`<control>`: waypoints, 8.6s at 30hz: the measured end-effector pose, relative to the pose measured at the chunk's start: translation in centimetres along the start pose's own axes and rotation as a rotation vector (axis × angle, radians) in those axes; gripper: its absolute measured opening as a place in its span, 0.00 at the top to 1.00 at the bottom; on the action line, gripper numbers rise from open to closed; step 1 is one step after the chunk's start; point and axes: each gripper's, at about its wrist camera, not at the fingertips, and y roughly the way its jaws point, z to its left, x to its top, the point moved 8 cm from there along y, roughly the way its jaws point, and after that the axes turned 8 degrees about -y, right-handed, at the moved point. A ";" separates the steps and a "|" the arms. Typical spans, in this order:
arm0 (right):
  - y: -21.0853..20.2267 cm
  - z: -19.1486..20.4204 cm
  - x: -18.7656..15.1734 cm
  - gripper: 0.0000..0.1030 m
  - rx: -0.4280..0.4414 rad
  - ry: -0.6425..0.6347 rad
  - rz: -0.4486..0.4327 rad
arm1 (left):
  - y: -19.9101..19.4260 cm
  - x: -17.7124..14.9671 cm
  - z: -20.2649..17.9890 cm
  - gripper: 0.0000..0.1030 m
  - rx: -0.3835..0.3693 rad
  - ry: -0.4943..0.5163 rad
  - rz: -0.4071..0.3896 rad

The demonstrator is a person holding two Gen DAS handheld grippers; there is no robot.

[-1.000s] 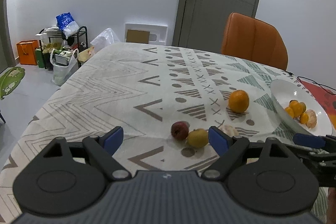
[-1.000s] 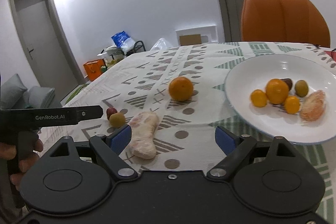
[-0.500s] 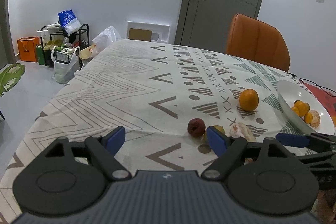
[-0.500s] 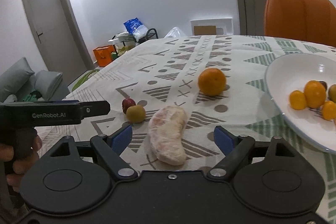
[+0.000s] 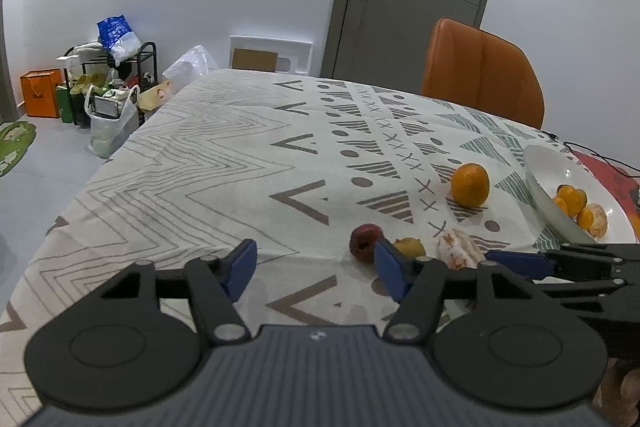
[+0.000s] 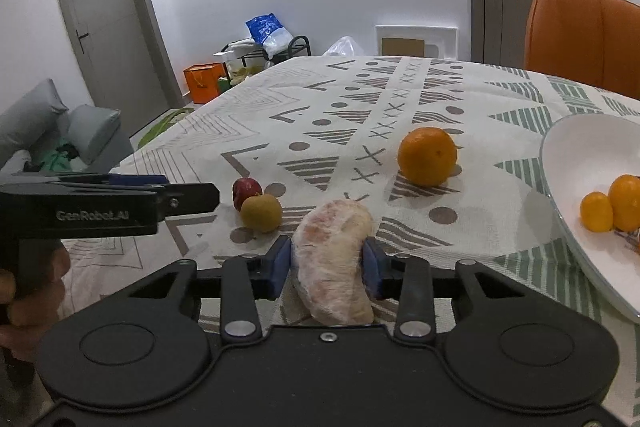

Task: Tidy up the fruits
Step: 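Grasp a red plum with the left gripper while the right gripper lifts the segment, then carry the plum and citrus segment into the white bowl and open both grippers, then move the open left gripper toward a yellow-green fruit on the table, then grasp the yellow-green fruit with the left gripper and lift it, then grasp the loose orange with the right gripper while the left gripper holds its fruit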

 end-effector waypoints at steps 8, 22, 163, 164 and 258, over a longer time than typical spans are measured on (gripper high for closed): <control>-1.3 -0.4 0.3 0.65 0.001 0.011 -0.022 | 1.1 0.0 -1.1 0.52 -0.017 0.019 0.013; -4.4 -2.1 1.3 0.65 -0.038 0.039 -0.091 | 2.8 0.0 -2.8 0.69 -0.040 0.036 0.033; -14.7 -16.4 -3.2 0.00 -0.359 0.161 -0.292 | 2.0 0.1 -12.6 0.52 -0.076 0.187 0.014; -14.6 -16.2 -3.1 0.00 -0.354 0.159 -0.291 | 1.9 0.1 -12.3 0.50 -0.070 0.181 0.013; 4.0 -4.4 4.6 0.62 -0.198 -0.102 -0.020 | -1.7 2.5 5.8 0.74 0.091 -0.125 -0.088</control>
